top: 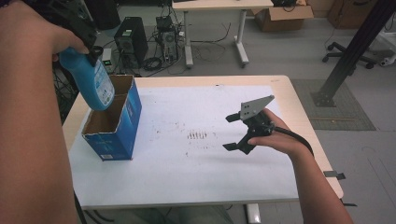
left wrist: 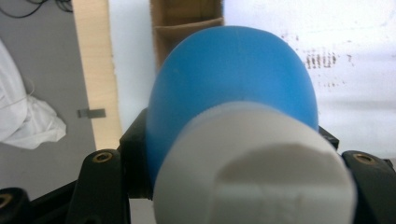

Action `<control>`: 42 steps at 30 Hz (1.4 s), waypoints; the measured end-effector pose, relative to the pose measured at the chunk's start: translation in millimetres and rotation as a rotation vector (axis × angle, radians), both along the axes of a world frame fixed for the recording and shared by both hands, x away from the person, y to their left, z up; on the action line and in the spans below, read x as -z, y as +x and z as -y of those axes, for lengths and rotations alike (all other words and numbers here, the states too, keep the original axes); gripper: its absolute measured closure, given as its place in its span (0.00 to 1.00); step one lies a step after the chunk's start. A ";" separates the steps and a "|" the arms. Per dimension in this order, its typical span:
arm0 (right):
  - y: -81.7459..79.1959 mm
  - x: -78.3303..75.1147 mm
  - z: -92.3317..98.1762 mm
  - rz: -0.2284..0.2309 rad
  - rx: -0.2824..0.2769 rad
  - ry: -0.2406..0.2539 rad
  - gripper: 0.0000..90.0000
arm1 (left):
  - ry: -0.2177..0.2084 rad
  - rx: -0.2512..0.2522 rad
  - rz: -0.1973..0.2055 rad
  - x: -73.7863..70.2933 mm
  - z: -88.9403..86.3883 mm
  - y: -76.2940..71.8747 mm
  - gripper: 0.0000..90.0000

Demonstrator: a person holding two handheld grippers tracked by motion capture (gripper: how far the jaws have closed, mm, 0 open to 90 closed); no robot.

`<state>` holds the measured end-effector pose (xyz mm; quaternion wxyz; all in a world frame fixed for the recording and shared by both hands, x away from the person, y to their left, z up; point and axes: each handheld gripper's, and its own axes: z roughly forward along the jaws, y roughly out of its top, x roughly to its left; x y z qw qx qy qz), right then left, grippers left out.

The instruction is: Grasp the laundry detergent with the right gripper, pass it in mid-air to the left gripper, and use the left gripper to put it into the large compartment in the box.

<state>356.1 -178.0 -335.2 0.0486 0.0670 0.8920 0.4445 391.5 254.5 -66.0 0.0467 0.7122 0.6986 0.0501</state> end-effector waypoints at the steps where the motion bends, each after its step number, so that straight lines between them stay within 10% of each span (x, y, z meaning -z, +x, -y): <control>1: 0.0 0.0 0.0 0.000 0.000 0.000 0.01 | 0.000 0.000 0.000 0.0 0.0 0.0 0.42; 17: -0.2 -0.4 1.7 -0.006 0.007 -0.007 0.01 | 0.007 -0.004 -0.017 30.2 -15.8 15.6 0.42; 42: -5.5 3.2 -5.9 -0.011 -0.008 -0.013 0.01 | -0.014 -0.003 -0.068 117.8 -31.8 27.7 0.42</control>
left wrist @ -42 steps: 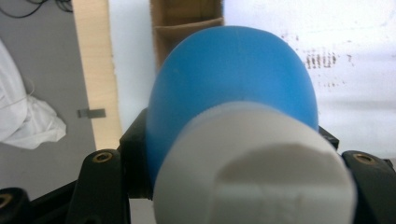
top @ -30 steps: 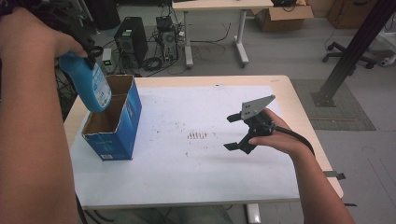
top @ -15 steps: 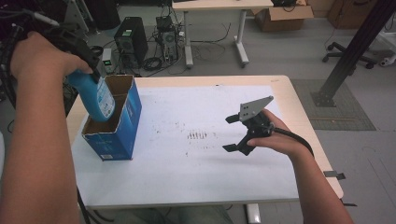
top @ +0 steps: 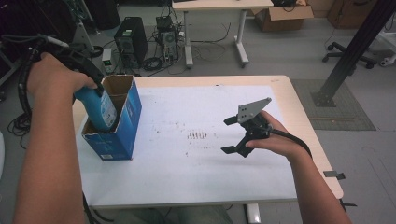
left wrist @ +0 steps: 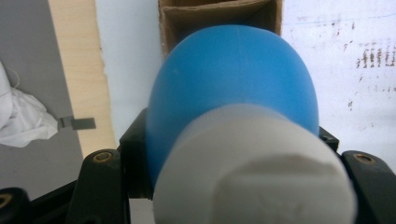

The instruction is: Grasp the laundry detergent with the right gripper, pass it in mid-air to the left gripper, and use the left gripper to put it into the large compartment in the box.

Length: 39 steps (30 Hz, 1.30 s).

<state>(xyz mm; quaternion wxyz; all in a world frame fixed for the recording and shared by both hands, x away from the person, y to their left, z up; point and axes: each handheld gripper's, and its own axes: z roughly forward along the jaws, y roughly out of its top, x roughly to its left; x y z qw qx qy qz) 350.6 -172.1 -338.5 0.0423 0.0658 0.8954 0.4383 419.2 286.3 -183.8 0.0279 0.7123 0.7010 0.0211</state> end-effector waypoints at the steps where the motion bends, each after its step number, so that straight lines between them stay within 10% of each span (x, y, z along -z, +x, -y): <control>1: 0.0 0.0 0.0 0.000 0.000 0.000 0.01 | 0.000 0.000 0.000 0.0 0.0 0.0 0.42; 16: -0.2 8.1 -7.1 -0.017 -0.008 -0.007 0.01 | 0.010 0.012 -0.032 53.2 1.5 7.8 0.42; 39: 1.7 16.9 -15.3 -0.035 -0.021 -0.006 0.02 | 0.014 0.020 -0.049 97.6 5.4 10.0 0.42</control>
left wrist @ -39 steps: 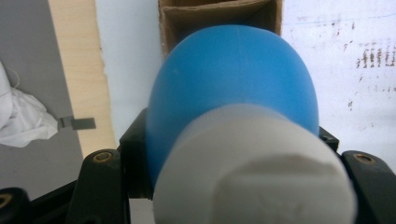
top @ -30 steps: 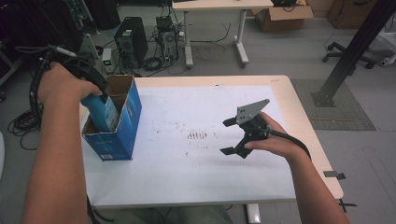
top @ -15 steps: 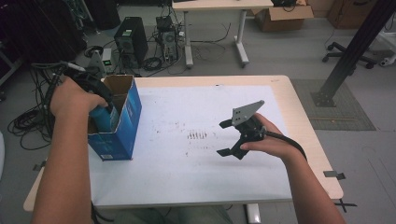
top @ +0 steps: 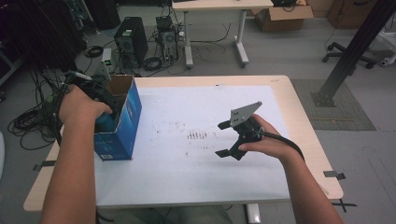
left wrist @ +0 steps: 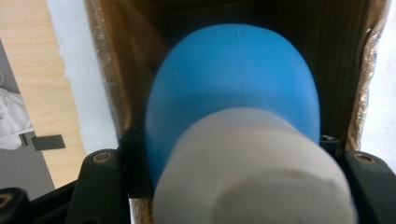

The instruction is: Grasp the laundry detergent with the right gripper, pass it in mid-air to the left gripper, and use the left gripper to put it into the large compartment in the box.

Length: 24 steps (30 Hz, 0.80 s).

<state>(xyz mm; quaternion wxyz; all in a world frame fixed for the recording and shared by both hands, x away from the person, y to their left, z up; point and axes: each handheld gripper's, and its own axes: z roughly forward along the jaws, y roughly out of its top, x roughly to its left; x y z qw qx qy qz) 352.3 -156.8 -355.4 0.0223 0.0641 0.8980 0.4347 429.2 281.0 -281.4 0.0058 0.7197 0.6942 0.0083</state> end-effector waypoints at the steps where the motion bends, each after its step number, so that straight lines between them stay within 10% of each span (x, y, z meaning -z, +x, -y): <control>1: 0.2 0.4 0.5 -0.001 0.000 0.001 0.02 | 0.000 0.003 -0.003 2.4 0.7 0.8 0.42; 24: 0.7 5.0 3.9 -0.010 0.003 0.002 0.02 | -0.006 -0.003 -0.038 19.9 1.0 5.1 0.42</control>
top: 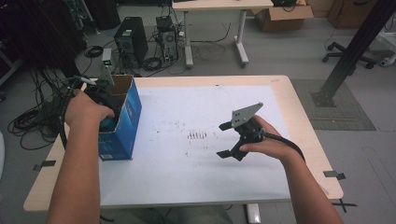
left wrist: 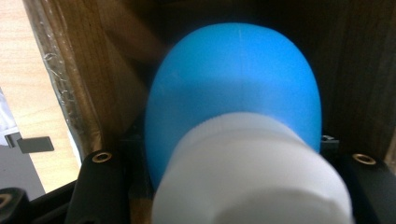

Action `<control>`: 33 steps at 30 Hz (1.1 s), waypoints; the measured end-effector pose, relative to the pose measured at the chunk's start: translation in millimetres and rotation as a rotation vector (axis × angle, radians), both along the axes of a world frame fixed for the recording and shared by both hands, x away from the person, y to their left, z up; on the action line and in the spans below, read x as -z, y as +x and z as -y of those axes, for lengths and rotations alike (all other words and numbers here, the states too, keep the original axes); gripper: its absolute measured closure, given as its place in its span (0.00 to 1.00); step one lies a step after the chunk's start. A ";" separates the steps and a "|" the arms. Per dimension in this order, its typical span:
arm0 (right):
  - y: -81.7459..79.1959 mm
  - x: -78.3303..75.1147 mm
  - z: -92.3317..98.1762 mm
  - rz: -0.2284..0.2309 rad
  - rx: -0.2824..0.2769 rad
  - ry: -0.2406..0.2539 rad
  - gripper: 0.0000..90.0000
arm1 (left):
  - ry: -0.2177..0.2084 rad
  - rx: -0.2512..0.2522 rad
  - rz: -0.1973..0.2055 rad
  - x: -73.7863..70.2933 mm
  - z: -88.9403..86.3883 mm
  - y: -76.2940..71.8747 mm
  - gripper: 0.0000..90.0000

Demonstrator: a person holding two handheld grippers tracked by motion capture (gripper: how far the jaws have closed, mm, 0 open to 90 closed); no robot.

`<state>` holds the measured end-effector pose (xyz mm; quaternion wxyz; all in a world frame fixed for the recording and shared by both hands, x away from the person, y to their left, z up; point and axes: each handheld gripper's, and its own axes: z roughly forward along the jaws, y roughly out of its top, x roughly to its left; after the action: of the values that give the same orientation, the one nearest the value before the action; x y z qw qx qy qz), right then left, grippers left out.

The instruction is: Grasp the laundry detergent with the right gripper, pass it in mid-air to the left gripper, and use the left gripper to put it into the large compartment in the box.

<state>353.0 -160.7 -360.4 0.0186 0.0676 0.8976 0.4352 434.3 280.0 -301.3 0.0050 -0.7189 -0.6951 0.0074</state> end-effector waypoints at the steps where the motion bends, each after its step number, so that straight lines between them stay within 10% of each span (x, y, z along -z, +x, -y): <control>1: -0.3 -0.2 0.7 0.000 0.002 -0.001 0.02 | -0.002 0.002 -0.001 0.0 -0.6 0.2 0.42; 33: -3.0 1.5 3.2 -0.002 0.009 0.003 0.02 | -0.029 0.009 0.014 2.4 -3.9 -1.7 0.37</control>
<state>350.0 -163.8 -361.8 0.0196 0.0719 0.8966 0.4364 432.6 284.0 -303.7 -0.0101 -0.7219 -0.6919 0.0125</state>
